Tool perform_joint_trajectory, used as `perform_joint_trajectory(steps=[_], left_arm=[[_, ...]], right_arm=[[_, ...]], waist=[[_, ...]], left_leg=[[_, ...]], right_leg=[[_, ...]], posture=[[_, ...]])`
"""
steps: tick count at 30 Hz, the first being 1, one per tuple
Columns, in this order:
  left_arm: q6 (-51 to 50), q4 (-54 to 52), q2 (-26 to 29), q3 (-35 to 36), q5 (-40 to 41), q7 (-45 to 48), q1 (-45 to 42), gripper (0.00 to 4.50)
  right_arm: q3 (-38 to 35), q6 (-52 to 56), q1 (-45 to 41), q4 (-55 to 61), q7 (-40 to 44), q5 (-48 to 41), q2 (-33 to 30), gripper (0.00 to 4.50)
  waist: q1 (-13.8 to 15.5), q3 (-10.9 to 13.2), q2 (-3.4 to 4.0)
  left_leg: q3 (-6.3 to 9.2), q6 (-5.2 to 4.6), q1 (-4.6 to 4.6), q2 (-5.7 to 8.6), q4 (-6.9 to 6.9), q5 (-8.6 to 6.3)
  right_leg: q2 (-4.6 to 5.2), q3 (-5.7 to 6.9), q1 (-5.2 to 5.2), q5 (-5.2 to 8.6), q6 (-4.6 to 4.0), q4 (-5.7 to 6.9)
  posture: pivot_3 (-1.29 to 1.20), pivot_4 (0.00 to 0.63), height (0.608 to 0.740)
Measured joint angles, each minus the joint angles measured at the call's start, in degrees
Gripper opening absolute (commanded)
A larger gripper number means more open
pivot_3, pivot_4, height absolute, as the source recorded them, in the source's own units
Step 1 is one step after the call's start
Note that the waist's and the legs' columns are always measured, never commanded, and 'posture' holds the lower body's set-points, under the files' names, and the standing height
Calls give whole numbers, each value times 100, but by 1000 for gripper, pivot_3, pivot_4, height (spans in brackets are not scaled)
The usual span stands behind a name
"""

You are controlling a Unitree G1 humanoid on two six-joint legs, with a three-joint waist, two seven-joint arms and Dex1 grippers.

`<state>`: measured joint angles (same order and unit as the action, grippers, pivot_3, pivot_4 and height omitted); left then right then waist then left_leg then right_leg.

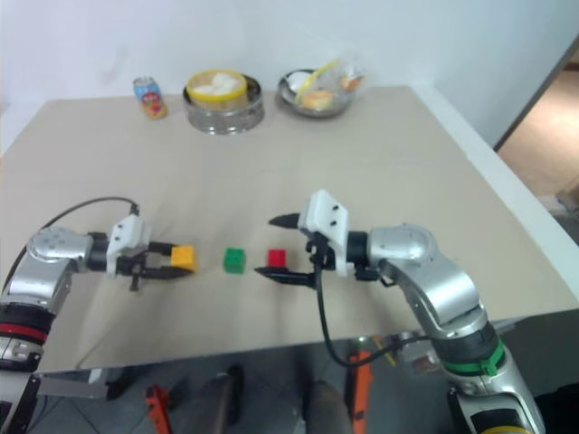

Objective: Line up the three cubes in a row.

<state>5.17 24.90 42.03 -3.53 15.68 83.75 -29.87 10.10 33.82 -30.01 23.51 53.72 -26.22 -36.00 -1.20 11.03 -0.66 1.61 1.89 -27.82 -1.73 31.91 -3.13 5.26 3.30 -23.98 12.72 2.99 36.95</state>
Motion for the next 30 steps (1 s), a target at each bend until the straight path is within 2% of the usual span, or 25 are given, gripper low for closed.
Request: perform_joint_trajectory(steps=[17, 30], left_arm=[[425, 351, -91, -52, -288, -79, -13, 1353], [530, 742, -341, -164, -442, 62, -394, 1353]], right_arm=[[0, 1, 1, 0, 9, -56, -65, 4500], [0, 96, 51, 121, -61, -67, -92, 4500]], waist=[[1, 0, 0], [9, 0, 0]], left_leg=[[-4, -2, 0, -2, 10, -1], [-7, -5, 0, -4, 25, -2]], right_leg=[[-1, -1, 3, -6, 3, 1], [-4, 0, 11, -13, 6, 3]], posture=[[0, 150, 740], [0, 150, 740]])
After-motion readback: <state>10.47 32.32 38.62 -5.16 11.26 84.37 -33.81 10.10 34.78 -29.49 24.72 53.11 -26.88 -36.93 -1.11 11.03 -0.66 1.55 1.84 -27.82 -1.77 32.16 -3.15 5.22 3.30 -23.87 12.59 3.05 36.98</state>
